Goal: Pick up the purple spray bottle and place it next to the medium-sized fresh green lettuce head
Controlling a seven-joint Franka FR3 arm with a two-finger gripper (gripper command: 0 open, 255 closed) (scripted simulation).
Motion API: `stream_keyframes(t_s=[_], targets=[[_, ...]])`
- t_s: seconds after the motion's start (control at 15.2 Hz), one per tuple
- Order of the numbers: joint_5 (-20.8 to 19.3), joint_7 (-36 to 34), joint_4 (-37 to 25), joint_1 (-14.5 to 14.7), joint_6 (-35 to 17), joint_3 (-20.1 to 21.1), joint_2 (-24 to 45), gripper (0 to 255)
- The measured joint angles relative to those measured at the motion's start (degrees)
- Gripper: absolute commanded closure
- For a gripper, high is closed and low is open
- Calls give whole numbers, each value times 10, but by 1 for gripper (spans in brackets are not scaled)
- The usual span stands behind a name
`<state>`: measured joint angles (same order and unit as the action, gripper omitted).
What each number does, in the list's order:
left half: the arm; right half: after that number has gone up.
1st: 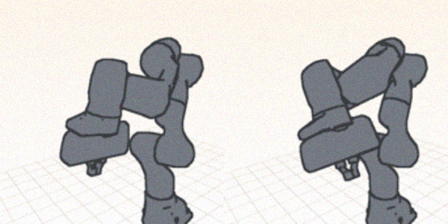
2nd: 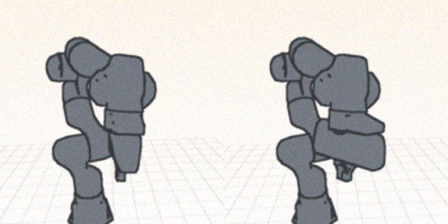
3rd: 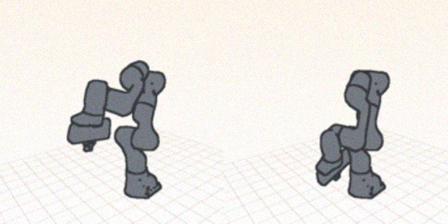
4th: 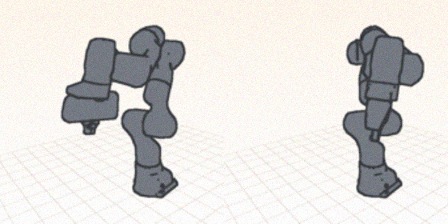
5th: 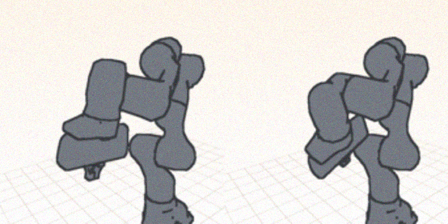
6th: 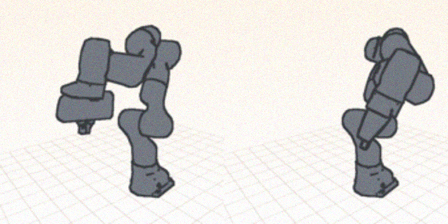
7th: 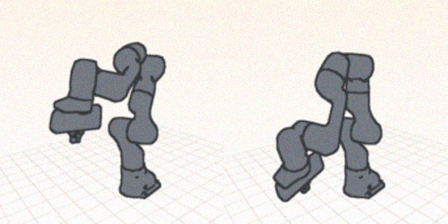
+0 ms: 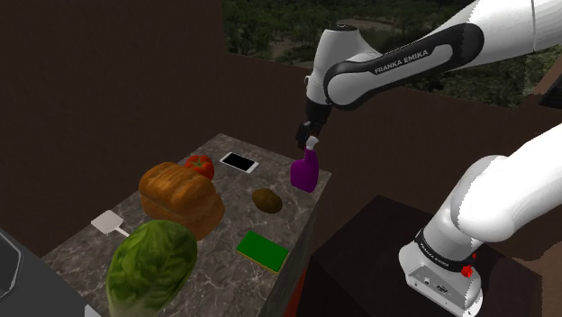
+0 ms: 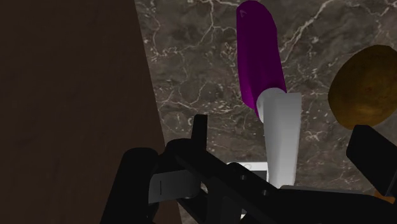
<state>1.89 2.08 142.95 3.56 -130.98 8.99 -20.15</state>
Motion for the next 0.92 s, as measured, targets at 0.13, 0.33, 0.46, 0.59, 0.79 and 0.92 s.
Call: stream_keyframes(t_s=[0.13, 0.33, 0.46, 0.59, 0.79, 0.92], targets=[[0, 0, 2, 0, -5, 0, 3, 0], [0, 0, 3, 0, -7, 0, 4, 0], [0, 0, 3, 0, -7, 0, 4, 255], [0, 0, 3, 0, -7, 0, 4, 255], [0, 0, 3, 0, -7, 0, 4, 255], [0, 0, 3, 0, -7, 0, 4, 255]])
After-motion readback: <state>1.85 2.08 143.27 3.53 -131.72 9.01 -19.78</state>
